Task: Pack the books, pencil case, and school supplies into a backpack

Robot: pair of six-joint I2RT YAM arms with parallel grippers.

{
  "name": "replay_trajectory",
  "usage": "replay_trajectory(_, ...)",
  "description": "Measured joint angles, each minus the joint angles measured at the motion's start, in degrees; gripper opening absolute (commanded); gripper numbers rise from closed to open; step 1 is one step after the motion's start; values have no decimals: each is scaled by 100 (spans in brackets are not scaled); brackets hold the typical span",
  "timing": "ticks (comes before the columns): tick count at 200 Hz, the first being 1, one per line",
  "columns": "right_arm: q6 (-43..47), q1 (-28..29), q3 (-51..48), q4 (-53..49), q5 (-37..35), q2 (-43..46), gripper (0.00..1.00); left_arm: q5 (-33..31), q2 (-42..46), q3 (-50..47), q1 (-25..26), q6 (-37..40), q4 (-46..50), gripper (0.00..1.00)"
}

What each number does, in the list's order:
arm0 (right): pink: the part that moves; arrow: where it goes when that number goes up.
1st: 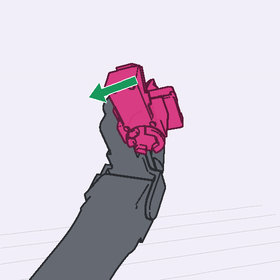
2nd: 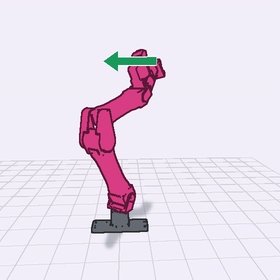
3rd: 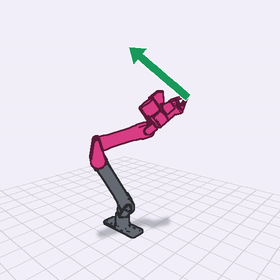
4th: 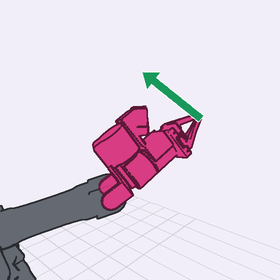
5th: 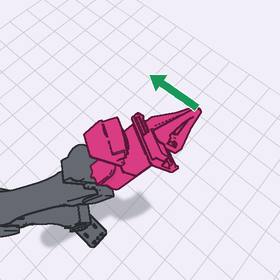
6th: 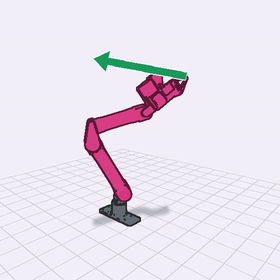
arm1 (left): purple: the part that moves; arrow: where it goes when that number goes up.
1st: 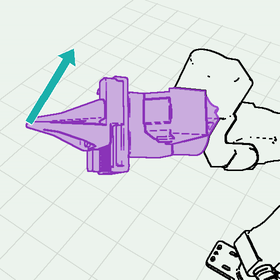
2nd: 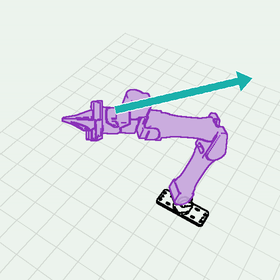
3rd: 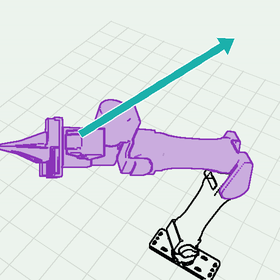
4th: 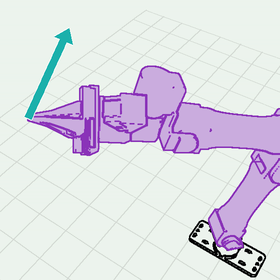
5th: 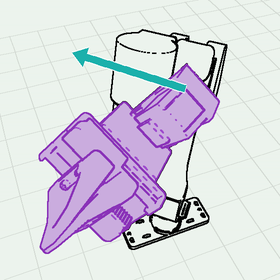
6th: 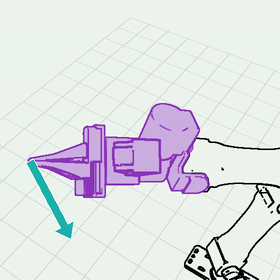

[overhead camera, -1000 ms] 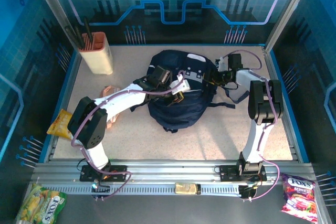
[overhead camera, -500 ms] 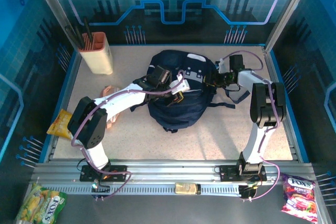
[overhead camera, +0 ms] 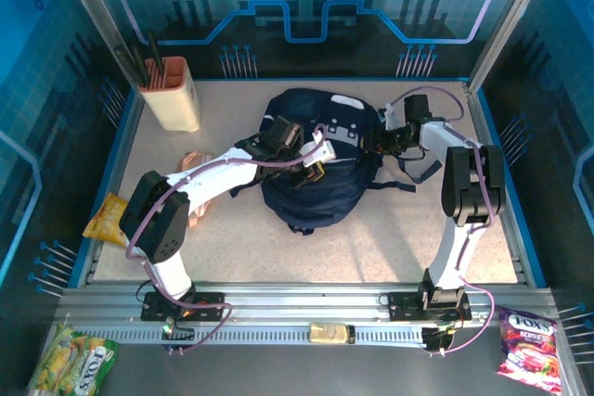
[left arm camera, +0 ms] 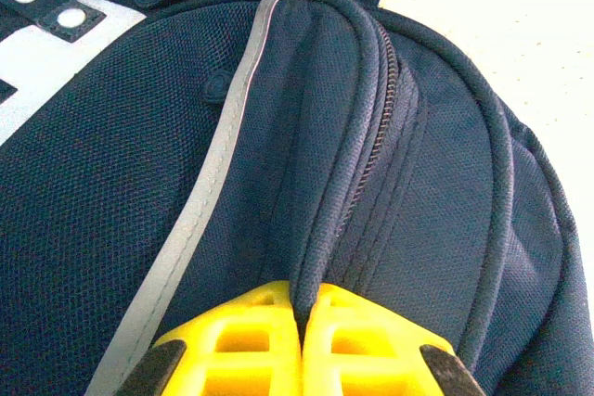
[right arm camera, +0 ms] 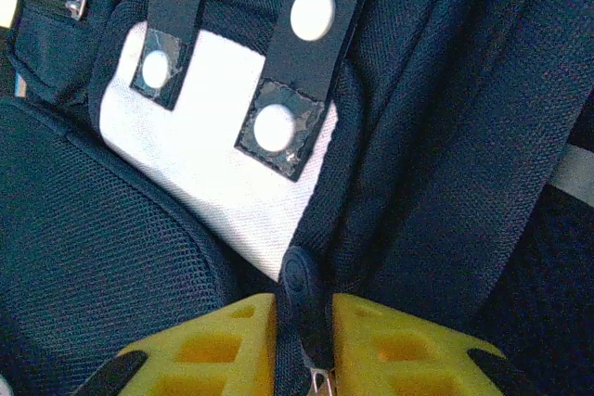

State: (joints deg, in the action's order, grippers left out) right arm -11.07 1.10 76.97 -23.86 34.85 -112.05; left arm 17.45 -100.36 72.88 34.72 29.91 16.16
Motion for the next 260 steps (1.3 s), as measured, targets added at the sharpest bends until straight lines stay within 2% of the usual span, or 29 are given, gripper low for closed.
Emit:
replay_trajectory(33, 323, 63, 186, -289, -192, -103, 19, 0, 0, 0, 0, 0, 0, 0)
replay_trajectory(81, 527, 85, 286, -446, -520, -96, 0, -2, 0, 0, -2, 0, -15, 0)
replay_trajectory(142, 313, 83, -717, 428, -629, 975, 0, 0, 0, 0, -13, -203, -85, 0)
replay_trajectory(204, -538, 122, -2055, 1657, -396, 2186, 0, -22, -35, 44, -13, -723, -302, 0)
replay_trajectory(260, -935, 125, -2577, 2153, -487, 3069, 0, 44, -529, 802, -13, -1222, -157, 0)
